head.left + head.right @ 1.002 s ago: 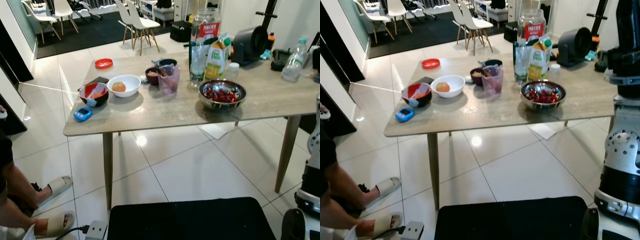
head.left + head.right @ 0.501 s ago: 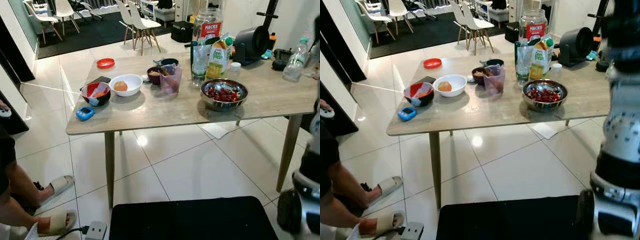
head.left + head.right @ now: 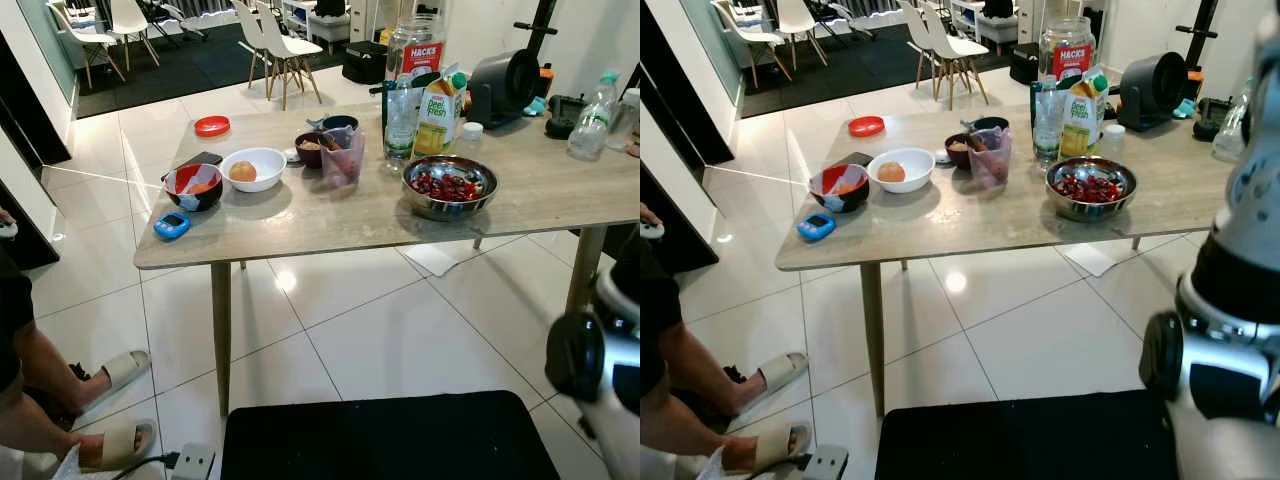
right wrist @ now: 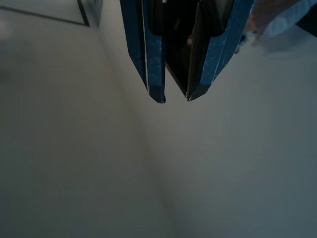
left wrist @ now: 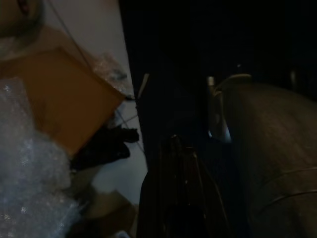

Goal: Restocking fridge

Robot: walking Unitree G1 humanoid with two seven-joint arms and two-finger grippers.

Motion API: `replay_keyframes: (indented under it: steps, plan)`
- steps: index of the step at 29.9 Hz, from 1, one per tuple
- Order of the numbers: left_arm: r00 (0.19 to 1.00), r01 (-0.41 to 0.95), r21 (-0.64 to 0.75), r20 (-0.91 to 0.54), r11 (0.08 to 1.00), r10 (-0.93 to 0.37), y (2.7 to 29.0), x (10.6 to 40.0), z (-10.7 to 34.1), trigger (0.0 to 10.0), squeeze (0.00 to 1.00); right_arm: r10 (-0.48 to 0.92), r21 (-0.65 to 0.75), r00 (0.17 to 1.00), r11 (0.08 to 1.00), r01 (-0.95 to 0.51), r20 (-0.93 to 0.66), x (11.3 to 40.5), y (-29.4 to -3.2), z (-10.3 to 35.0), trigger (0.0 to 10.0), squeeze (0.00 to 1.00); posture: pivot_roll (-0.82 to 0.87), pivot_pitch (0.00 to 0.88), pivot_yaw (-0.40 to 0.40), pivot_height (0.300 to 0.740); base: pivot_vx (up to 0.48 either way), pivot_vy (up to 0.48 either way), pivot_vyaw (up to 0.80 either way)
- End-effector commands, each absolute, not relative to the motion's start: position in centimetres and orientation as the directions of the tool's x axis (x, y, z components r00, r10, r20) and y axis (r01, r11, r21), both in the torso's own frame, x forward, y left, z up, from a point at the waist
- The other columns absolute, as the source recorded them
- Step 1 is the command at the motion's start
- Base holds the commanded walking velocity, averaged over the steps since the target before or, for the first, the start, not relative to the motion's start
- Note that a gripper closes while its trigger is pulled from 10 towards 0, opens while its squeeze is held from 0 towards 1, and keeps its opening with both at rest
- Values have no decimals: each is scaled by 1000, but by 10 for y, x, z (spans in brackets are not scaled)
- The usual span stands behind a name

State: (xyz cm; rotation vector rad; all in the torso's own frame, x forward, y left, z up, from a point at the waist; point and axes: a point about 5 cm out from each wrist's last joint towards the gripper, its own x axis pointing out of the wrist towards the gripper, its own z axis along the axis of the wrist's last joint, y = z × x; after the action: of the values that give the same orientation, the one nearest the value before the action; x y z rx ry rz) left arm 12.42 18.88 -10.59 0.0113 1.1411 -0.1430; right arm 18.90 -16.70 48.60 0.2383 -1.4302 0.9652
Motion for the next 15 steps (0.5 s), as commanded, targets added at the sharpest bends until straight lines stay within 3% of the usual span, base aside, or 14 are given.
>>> replay_keyframes:
  steps: [1,15]
  plan:
    - [387,134,-43,-918,990,-92,198,117,-107,10000,0,423,-395,-142,602,-694,895,188,-163,487,10000,0,-64,0,89,740,0,0,0]
    - [394,130,-53,-914,990,-100,193,119,-107,10000,0,408,-341,-81,618,-708,909,200,-163,485,10000,0,-67,0,81,740,0,0,0]
